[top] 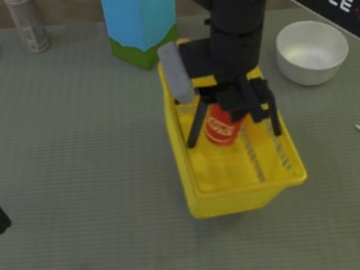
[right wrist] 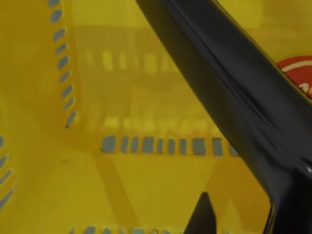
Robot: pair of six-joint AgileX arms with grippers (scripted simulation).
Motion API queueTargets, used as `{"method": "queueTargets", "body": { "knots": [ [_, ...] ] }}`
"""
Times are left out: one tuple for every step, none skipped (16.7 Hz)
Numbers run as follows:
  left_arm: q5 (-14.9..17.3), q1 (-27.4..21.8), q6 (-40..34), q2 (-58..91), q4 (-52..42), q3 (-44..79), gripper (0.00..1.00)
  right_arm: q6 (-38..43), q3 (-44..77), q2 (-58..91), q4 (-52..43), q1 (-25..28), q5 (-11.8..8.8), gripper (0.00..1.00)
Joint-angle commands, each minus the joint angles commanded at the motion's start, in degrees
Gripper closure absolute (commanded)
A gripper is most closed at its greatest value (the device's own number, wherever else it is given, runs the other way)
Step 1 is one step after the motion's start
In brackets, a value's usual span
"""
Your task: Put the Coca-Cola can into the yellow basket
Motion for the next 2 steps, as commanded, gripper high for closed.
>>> {"method": "queueTargets", "body": {
  "knots": [
    [0.00, 0.00, 0.00, 0.00, 0.00, 0.00, 0.00, -0.12, 0.74, -0.18, -0.76, -0.19, 0.01, 1.00],
    [0.00, 0.00, 0.00, 0.00, 0.00, 0.00, 0.00, -0.14, 0.89, -0.24, -0.92, -0.24, 0.01, 1.00]
  ]
}}
